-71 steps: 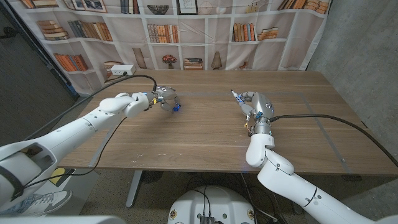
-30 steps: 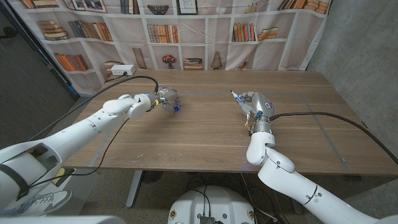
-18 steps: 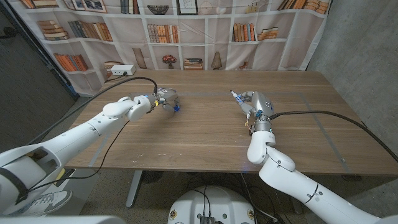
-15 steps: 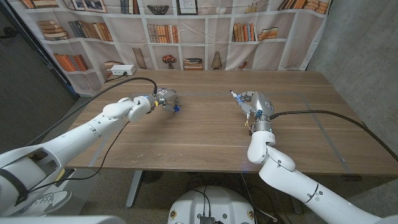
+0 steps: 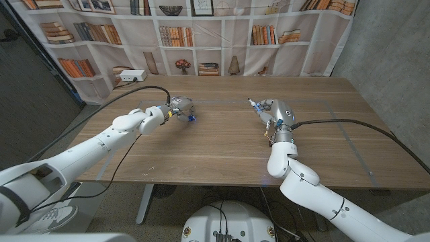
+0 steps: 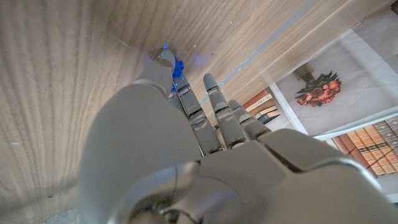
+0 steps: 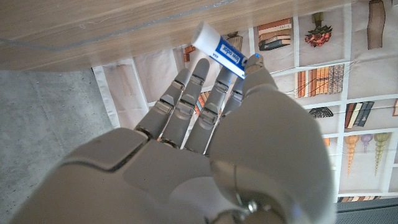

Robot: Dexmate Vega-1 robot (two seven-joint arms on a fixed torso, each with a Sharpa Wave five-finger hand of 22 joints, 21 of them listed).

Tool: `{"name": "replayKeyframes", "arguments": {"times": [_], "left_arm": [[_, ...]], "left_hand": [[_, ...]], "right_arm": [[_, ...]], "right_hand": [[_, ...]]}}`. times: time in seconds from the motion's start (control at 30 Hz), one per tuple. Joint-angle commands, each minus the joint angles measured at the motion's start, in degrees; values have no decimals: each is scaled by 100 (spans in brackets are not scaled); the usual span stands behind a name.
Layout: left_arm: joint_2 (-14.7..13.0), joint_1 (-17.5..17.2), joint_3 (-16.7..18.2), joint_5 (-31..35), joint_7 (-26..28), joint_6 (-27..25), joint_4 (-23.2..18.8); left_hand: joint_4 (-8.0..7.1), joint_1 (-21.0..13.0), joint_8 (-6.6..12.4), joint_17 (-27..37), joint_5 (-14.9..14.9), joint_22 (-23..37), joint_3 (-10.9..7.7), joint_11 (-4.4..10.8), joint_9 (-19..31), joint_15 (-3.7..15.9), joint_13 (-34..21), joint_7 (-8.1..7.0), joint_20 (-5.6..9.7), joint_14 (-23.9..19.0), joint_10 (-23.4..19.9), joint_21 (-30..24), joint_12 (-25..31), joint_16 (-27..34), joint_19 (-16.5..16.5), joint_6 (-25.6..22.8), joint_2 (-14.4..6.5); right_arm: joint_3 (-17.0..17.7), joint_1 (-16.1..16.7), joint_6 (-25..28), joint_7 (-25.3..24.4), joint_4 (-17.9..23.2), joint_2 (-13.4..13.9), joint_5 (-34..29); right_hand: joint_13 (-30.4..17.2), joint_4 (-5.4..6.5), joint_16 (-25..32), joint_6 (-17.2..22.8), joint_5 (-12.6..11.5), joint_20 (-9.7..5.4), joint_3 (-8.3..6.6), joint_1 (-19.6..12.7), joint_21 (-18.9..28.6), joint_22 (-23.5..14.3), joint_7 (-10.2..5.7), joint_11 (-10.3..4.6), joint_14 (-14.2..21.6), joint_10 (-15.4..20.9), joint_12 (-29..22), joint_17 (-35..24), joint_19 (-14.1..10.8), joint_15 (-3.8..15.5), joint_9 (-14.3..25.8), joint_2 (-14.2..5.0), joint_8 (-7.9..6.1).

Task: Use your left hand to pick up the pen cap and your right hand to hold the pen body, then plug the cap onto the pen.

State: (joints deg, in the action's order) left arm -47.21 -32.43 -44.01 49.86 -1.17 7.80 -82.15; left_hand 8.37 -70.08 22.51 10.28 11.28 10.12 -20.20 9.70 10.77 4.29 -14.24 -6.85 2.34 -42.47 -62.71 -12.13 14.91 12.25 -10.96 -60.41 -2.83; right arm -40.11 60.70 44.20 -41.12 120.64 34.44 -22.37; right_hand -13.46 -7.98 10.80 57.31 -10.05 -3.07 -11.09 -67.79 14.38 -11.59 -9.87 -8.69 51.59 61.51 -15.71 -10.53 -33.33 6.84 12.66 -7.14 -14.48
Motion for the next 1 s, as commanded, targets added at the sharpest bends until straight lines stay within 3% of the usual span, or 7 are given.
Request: {"name": "replayKeyframes", "arguments": {"times": [0.03, 0.43, 1.0], "left_arm": [[-128, -83, 95, 118, 35, -211, -354], [-220, -254, 377, 89, 303, -583, -826], [-389, -553, 830, 379, 938, -1284, -1985]], "left_hand": [[-12, -62, 58, 40, -34, 2, -52, 242, 12, 794, -215, 139, 98, -198, -530, 18, 93, 76, -64, -141, -41], [-32, -75, 67, 50, -47, 1, -82, 233, 12, 801, -281, 159, 158, -442, -570, 17, 90, 109, -118, -163, -27], [-55, -68, 68, 48, -56, 2, -110, 223, 14, 803, -340, 175, 181, -617, -583, 8, 79, 97, -203, -163, -7]], "right_arm": [[85, 180, -6, -173, 140, 35, -72], [52, 234, 70, -290, 204, 37, -265], [-12, 250, 91, -251, 314, 85, -504]], "right_hand": [[-30, 68, 16, 227, -57, -647, -124, -20, -27, -14, -273, -339, 1, 375, -38, -33, -33, 606, 13, -71, -44], [-31, 71, 17, 225, -55, -658, -119, -11, -32, -14, -272, -338, 2, 373, -40, -34, -25, 592, 13, -60, -46], [-8, 67, 26, 244, -61, -666, -126, -19, -28, -12, -268, -334, 29, 389, -35, -37, -43, 599, 12, -61, -56]]}}
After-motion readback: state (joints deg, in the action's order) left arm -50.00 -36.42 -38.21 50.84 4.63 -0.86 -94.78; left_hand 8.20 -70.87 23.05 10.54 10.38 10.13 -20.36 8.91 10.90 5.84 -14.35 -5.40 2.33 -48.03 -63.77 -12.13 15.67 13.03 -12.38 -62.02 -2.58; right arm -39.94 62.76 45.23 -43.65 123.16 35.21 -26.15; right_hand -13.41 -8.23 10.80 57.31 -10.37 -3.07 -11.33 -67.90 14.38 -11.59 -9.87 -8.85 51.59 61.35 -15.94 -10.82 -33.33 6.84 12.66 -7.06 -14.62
